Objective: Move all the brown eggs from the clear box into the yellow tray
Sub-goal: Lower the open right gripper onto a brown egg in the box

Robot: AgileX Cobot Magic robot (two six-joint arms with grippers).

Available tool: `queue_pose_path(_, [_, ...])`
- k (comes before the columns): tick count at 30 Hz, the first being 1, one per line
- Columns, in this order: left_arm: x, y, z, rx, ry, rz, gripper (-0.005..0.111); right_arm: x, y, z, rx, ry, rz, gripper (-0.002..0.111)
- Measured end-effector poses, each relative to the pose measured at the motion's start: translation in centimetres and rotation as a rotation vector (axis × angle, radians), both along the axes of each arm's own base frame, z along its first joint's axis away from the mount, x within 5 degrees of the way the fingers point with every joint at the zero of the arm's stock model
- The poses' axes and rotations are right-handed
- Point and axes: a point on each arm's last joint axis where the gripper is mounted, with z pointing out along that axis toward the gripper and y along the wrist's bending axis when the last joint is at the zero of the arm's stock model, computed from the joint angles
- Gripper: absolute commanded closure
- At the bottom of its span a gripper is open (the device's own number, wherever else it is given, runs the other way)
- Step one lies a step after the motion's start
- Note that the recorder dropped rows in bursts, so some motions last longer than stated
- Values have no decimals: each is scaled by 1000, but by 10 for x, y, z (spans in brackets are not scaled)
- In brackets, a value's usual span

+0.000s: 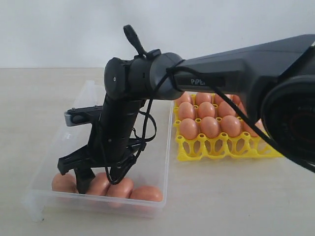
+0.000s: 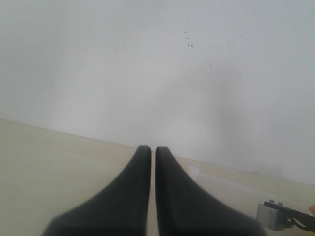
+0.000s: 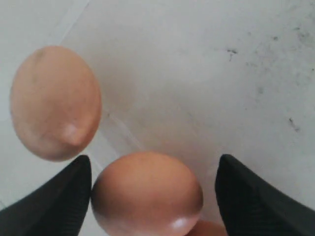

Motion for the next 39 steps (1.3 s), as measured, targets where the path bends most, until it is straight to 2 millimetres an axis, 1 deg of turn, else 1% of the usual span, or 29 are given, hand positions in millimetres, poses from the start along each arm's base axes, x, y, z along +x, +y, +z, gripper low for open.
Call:
queue_pose_path(2, [0, 0, 0, 0, 0, 0, 103, 0, 0, -2, 6, -9, 19, 45])
queue_pose_path(7, [0, 0, 0, 0, 0, 0, 103, 3, 1, -2, 40, -117, 202, 45])
queue_pose_path(11, [0, 0, 0, 0, 0, 0, 103, 13, -9, -4, -75, -243, 307, 45])
queue_pose_path(14, [0, 0, 0, 0, 0, 0, 103, 15, -10, -5, -95, -267, 319, 45])
queue_pose_path(18, [0, 0, 0, 0, 0, 0, 103, 19, -9, -4, -91, -288, 227, 45])
queue_pose_path(20, [0, 0, 0, 0, 0, 0, 103, 21, -11, -5, -122, -308, 251, 48])
queue_pose_path(21, [0, 0, 0, 0, 0, 0, 103, 21, -12, -5, -135, -317, 266, 53])
queue_pose_path(23, [0, 0, 0, 0, 0, 0, 103, 22, -15, -6, -155, -351, 372, 63])
queue_pose_path(25, [0, 0, 0, 0, 0, 0, 103, 22, -15, -6, -151, -387, 501, 64])
queue_pose_path(29, [0, 0, 0, 0, 0, 0, 103, 22, -15, -6, -145, -409, 584, 64])
queue_pose_path(33, [0, 0, 0, 0, 0, 0, 103, 22, -15, -6, -143, -411, 594, 64])
queue_pose_path(39, [0, 0, 0, 0, 0, 0, 103, 22, -15, -6, -146, -389, 517, 64])
